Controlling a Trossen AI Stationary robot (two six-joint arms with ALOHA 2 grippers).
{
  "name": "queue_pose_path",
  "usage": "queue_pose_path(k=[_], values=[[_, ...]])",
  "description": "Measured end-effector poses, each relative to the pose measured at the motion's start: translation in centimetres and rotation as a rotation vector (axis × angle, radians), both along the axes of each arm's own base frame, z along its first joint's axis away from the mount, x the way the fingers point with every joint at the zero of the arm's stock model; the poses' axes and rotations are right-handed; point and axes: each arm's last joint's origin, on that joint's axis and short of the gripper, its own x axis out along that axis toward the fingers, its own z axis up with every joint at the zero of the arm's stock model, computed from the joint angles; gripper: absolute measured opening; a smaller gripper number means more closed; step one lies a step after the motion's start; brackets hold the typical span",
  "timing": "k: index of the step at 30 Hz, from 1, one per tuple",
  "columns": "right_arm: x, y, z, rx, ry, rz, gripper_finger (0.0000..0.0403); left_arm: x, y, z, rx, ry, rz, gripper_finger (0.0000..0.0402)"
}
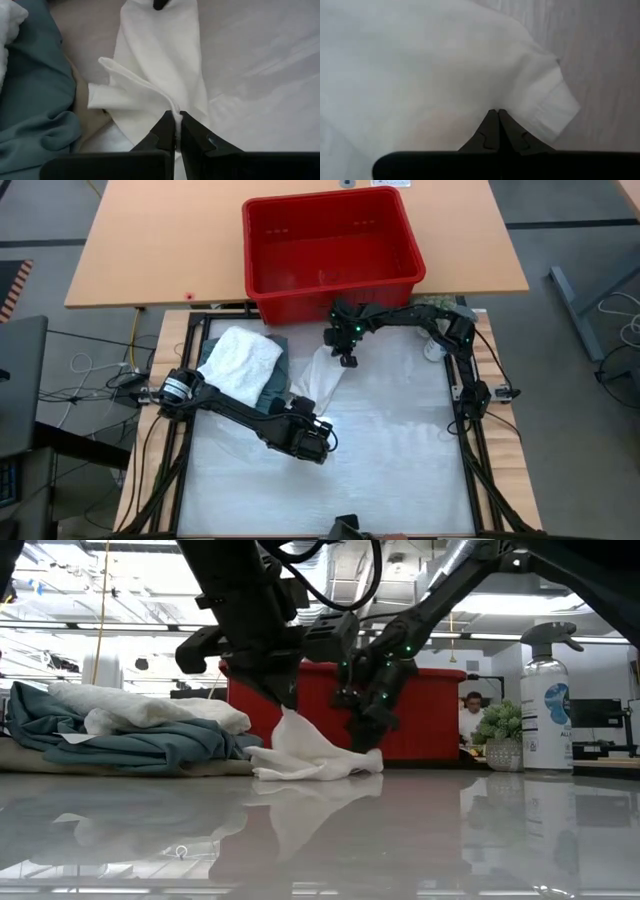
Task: Fold Laundry from Bin
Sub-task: Fold the white underwear in the red bin
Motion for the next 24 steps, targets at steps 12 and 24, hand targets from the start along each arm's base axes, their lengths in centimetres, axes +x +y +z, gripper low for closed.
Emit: queue_pose_path(k=[12, 24], values=[[-0.3, 0.5, -0.8, 0.002, 0.017, 0.004, 0.0014, -0.4, 1.1, -0.3, -0.096, 0.203, -0.093, 0.0115], [-0.4, 0.5, -0.9, 0.006, 0.028, 0.007, 0.0014, -7.0, 1.4, 4.5, 0.099, 0.132, 0.334, 0.0173]])
